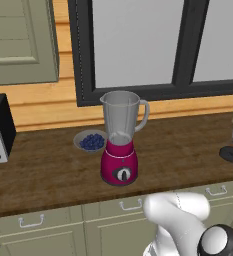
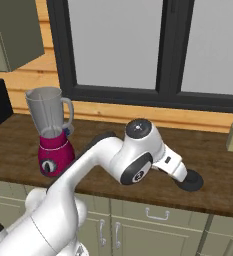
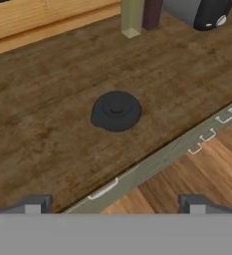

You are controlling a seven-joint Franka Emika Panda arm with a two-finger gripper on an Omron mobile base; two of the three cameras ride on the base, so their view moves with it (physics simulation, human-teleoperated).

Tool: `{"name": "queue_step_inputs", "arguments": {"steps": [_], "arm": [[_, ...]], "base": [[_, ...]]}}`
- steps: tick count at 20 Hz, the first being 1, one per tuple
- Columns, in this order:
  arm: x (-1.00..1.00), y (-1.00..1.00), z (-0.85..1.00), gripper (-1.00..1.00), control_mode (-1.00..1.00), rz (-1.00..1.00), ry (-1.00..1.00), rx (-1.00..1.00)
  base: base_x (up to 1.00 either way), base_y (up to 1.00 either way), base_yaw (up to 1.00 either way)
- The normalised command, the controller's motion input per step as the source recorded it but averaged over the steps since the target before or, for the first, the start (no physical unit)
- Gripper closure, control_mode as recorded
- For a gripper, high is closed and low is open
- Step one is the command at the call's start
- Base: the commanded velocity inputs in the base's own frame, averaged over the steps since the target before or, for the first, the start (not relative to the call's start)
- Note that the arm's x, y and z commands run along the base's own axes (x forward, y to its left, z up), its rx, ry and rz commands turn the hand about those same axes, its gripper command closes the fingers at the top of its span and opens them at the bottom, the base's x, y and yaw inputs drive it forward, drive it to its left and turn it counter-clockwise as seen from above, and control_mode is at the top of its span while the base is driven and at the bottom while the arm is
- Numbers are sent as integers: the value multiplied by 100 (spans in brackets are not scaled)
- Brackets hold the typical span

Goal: Close the lid blender by securely placing the lid on top.

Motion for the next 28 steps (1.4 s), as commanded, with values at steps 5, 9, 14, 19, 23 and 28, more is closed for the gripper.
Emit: {"name": "queue_step_inputs", "arguments": {"steps": [5,9,14,19,23,28], "arm": [[13,-32,-6,-100,-100,0,3,15],[19,-23,-14,-100,-100,0,4,12],[36,-19,-17,-100,-100,0,11,6],[41,-8,-20,-100,-100,0,12,2],[36,-8,-27,-100,-100,0,8,0],[26,-20,-27,-100,-100,0,3,0]], "base": [[0,0,0],[0,0,0],[0,0,0],[0,0,0],[0,0,0],[0,0,0]]}}
